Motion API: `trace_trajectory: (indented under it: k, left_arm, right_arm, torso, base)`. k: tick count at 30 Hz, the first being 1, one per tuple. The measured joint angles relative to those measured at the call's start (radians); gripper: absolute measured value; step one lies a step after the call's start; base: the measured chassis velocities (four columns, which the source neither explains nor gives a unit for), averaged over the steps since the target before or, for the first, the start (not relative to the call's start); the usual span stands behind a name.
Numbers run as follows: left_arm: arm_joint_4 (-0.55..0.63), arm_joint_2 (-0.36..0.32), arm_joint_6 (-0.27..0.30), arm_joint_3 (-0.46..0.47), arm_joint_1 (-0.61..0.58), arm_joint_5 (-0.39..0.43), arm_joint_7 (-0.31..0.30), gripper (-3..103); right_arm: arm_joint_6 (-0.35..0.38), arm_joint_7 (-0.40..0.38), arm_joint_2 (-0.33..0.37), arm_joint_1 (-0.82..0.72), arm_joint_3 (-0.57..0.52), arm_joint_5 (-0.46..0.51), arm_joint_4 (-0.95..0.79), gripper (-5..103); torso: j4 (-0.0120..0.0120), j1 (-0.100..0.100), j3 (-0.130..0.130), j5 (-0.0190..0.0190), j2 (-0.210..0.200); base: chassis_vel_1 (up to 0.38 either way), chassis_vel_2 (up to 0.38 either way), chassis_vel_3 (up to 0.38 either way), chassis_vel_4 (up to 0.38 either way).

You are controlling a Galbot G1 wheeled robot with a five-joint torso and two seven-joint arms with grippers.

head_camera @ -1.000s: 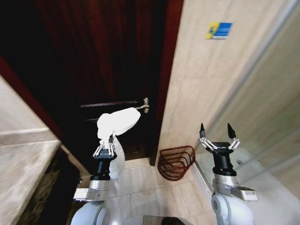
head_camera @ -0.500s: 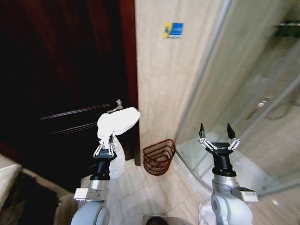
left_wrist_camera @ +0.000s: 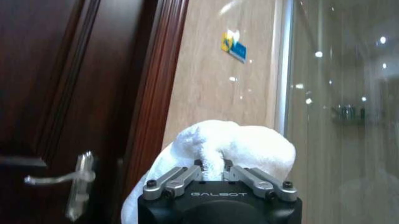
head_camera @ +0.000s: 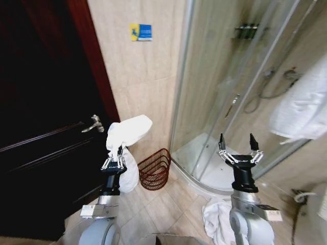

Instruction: Discard the used towel into the hamper.

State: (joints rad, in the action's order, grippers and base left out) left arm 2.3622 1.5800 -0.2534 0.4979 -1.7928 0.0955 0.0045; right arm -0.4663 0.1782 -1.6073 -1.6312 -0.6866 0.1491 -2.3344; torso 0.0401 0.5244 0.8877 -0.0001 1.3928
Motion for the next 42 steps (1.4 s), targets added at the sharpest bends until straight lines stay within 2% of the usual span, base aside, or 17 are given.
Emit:
trace_trajectory:
  k: [5, 12, 28, 37, 42]
  left_arm:
    - [-0.072, -0.021, -0.008, 0.001, 0.025, 0.017, 0.017, 8]
    - [-0.126, -0.011, -0.02, -0.009, 0.043, 0.017, 0.024, 8]
    - [-0.138, -0.002, -0.045, -0.016, 0.037, 0.01, 0.038, 8]
    - [-0.14, -0.006, -0.045, -0.014, 0.041, 0.011, 0.038, 8]
    - [-0.179, -0.035, -0.025, -0.014, 0.058, 0.036, 0.054, 8]
  right_arm:
    - [0.019, -0.019, -0.001, -0.016, -0.001, -0.019, -0.01, 100]
    - [0.031, -0.037, -0.001, -0.015, -0.005, -0.018, -0.015, 100]
    - [0.019, -0.014, -0.001, -0.024, 0.002, -0.004, -0.026, 100]
    - [0.013, -0.015, -0.001, -0.026, 0.001, -0.004, -0.028, 100]
    - [-0.007, -0.025, -0.001, -0.022, 0.0, -0.006, -0.022, 100]
  torso:
    - [-0.0003, 0.0, 0.0, -0.0001, 0.0]
    - [-0.0002, 0.0, 0.0, 0.0001, 0.0]
    - [-0.0003, 0.0, 0.0, 0.0001, 0.0]
    - [-0.0003, 0.0, 0.0, 0.0001, 0.0]
    - [-0.0001, 0.0, 0.0, 0.0001, 0.0]
  base:
    - [0.0, 0.0, 0.0, 0.0]
    - [0.0, 0.0, 0.0, 0.0]
    - [-0.022, 0.021, 0.023, -0.026]
    - [-0.101, 0.097, 0.099, -0.094]
    - [-0.057, 0.044, 0.043, -0.052]
